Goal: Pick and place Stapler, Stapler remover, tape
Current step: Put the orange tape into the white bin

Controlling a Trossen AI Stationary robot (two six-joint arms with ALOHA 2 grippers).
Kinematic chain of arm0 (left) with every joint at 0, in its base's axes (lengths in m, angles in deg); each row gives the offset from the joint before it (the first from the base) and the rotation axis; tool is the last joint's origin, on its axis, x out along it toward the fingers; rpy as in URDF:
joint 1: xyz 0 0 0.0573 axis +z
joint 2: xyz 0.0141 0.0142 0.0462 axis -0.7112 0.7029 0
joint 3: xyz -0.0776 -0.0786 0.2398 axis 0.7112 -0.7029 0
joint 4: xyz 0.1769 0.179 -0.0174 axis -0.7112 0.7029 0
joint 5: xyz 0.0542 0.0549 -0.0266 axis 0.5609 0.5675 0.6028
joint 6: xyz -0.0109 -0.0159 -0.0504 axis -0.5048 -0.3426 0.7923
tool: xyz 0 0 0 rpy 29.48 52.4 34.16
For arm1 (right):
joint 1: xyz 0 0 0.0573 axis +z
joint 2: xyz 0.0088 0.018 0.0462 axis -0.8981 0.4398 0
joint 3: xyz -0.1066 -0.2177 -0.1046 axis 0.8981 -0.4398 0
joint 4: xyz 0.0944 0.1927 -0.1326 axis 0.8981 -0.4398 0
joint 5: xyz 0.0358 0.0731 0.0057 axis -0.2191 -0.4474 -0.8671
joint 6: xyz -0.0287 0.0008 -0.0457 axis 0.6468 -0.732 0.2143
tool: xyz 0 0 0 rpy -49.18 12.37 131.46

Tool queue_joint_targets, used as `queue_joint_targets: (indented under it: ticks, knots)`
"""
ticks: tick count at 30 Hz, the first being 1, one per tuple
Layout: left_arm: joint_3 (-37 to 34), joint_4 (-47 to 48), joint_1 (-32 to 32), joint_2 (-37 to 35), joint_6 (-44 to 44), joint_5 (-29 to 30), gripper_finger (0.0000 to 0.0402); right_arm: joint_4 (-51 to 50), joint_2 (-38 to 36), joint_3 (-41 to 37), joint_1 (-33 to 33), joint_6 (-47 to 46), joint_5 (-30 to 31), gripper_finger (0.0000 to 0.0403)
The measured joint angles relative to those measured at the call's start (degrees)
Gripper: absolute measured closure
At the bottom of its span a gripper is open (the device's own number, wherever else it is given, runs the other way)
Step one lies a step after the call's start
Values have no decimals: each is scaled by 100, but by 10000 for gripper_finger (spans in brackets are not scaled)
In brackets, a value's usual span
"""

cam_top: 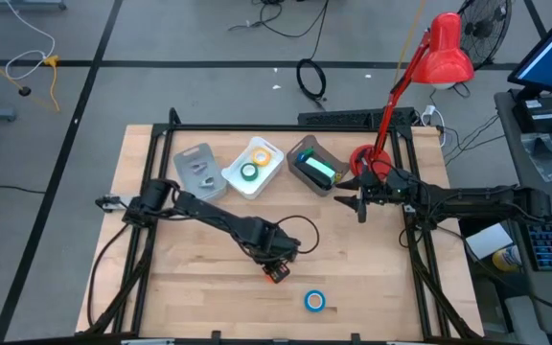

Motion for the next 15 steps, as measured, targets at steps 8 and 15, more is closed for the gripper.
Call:
queue_joint_targets:
  ticks: [8,15]
  knots:
    - [24,-62,4,236,322,-158,257,8,-1,-4,7,0,0,201]
    - [28,-60,2,243,389,-140,310,-2,-3,-7,7,0,0,198]
